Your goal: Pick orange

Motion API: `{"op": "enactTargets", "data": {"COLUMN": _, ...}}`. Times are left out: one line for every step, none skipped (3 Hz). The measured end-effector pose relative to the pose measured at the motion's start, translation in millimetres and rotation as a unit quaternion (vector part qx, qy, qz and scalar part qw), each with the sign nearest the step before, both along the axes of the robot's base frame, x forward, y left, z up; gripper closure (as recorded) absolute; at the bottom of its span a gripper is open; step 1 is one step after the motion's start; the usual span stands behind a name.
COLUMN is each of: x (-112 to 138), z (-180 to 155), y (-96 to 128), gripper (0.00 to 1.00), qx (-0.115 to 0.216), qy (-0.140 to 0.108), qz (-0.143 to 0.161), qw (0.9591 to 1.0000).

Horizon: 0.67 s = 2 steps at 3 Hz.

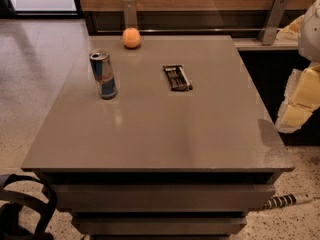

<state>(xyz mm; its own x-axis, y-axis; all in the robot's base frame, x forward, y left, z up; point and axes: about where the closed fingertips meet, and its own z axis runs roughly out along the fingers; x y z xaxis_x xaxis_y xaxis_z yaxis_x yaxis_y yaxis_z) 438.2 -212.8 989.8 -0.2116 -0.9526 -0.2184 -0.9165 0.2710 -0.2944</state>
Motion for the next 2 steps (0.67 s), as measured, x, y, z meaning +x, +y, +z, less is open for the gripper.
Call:
{"op": "enactTargets", "data": {"x": 0, "z": 0, "y": 0, "gripper": 0.0, "qx": 0.0, "qy": 0.0, "qz": 0.0, "qw": 1.0}}
{"op": "enactTargets", "data": {"x": 20, "z": 13, "y": -3, "gripper": 0.0, "qx": 0.006, "qy": -0.021, "qz": 0.007, "qw": 0.9997}}
